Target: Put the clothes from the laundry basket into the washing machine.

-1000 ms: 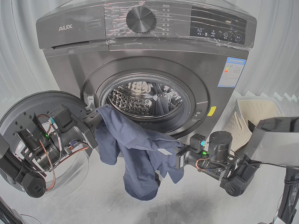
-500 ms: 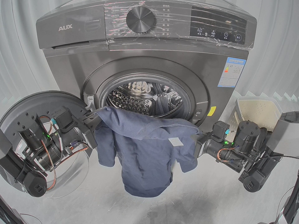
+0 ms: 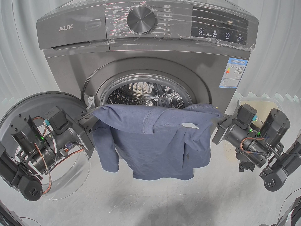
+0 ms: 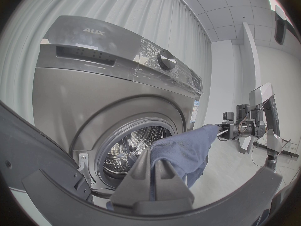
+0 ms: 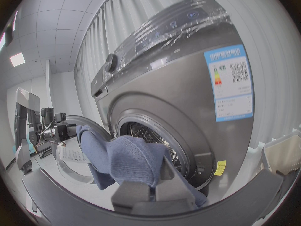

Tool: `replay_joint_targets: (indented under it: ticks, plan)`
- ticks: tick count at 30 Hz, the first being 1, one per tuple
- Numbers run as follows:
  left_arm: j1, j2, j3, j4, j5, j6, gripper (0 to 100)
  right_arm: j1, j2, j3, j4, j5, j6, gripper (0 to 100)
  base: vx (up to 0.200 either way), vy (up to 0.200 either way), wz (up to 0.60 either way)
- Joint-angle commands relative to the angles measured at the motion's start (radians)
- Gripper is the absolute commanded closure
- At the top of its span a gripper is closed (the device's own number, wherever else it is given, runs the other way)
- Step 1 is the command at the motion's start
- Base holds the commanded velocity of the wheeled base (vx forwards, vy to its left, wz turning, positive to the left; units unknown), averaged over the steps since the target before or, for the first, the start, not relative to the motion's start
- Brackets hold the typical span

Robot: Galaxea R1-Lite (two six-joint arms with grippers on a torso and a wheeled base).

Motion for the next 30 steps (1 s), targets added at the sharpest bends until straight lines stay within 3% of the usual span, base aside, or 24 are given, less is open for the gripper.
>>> replay_joint_targets:
  ticks: [1, 12, 16, 21, 30]
  plan:
    - [0.014, -0.02, -0.005, -0.001, 0.001, 0.0, 100, 0.001, -0.044, 0.003, -0.001, 0.0, 0.001, 100, 0.0, 0.0, 0.0]
    - [0.077, -0.06, -0.001, 0.0, -0.006, -0.004, 100, -0.001, -0.055, 0.002, -0.001, 0.0, 0.001, 100, 0.0, 0.0, 0.0]
    - [0.119, -0.058, -0.007, 0.0, -0.011, -0.004, 100, -0.044, -0.063, 0.036, 0.001, 0.009, -0.007, 100, 0.0, 0.0, 0.0]
    - [0.123, -0.058, -0.008, 0.0, -0.014, -0.009, 100, -0.051, -0.058, 0.072, 0.001, 0.011, -0.011, 100, 0.0, 0.0, 0.0]
    - [0.122, -0.06, -0.008, 0.002, -0.014, -0.012, 100, -0.057, -0.059, 0.033, 0.001, 0.008, -0.011, 100, 0.0, 0.0, 0.0]
